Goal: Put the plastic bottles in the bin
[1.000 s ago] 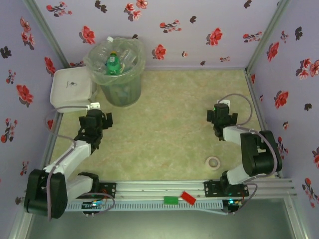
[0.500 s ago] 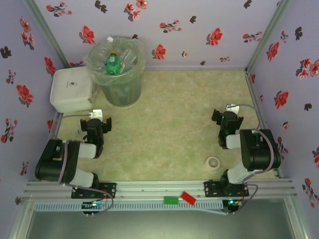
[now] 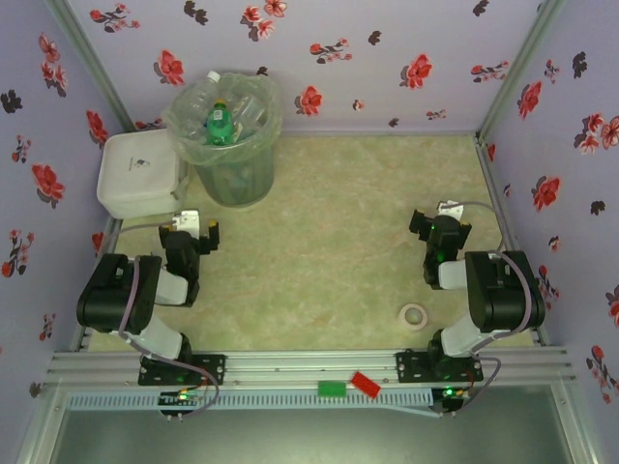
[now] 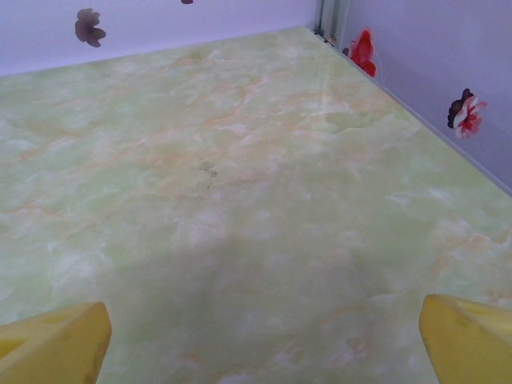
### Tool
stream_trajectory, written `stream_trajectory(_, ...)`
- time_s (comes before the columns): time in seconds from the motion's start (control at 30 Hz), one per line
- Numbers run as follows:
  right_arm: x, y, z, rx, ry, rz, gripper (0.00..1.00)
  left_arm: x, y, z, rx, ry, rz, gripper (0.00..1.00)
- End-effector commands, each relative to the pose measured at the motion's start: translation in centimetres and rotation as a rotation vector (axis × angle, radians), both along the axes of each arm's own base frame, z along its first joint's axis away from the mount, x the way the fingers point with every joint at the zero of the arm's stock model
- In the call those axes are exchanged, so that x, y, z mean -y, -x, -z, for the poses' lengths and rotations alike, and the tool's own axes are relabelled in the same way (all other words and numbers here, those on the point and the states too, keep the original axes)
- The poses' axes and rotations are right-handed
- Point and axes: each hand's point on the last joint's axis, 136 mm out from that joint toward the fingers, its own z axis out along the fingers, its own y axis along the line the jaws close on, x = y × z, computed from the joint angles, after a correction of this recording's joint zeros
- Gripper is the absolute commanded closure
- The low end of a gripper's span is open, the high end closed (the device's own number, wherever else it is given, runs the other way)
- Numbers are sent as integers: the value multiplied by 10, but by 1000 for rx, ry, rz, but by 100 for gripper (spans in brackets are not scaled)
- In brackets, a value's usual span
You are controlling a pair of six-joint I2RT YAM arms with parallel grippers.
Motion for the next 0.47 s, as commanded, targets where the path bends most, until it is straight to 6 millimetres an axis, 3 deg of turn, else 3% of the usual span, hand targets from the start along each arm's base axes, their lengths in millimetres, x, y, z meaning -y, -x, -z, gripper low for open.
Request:
stream_trajectory(0.0,-4,-6,-8,27,-1,-20,0,-2,-8,-15,45,0,-1,0)
stream_trajectory(0.43,-6,-7,-8,22,-3,-33,0,-3,-9,-16,42,3,-7,0)
